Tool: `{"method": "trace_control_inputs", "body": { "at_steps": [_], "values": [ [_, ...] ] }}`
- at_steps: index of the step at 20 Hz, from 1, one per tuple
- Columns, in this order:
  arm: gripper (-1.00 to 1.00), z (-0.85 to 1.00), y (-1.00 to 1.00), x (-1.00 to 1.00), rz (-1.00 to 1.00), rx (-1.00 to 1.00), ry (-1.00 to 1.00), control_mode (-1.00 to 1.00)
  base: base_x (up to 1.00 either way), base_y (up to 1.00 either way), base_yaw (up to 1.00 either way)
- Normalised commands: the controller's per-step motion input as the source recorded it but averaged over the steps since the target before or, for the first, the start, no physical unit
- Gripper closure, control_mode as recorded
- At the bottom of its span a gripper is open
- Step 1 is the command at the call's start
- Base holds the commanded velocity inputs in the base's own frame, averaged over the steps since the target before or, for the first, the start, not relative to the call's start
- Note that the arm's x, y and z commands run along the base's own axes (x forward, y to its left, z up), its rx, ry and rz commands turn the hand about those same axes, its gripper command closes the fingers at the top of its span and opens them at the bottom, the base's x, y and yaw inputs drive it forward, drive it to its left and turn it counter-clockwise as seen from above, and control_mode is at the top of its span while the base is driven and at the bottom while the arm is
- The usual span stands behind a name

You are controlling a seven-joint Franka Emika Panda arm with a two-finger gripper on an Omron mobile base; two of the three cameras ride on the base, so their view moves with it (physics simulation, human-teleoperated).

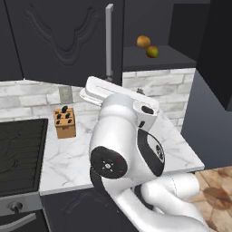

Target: Open the cabinet. Pick the tangerine and mango from the cabinet and place them into the bowl. Then close the cabinet.

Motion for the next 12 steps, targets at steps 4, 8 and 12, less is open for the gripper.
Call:
{"method": "trace_control_inputs", "body": {
  "at_steps": [4, 8, 12],
  "values": [
    [-1.00, 0.07, -0.83, 0.00, 0.14, 0.20, -0.02, -1.00, 0.00, 0.00, 0.00],
    [-1.00, 0.00, -0.64, 0.09, 0.20, 0.11, 0.00, -1.00, 0.00, 0.00, 0.00],
    [-1.00, 0.00, -0.55, 0.18, 0.28, 0.11, 0.00, -1.00, 0.00, 0.00, 0.00]
  ]
}}
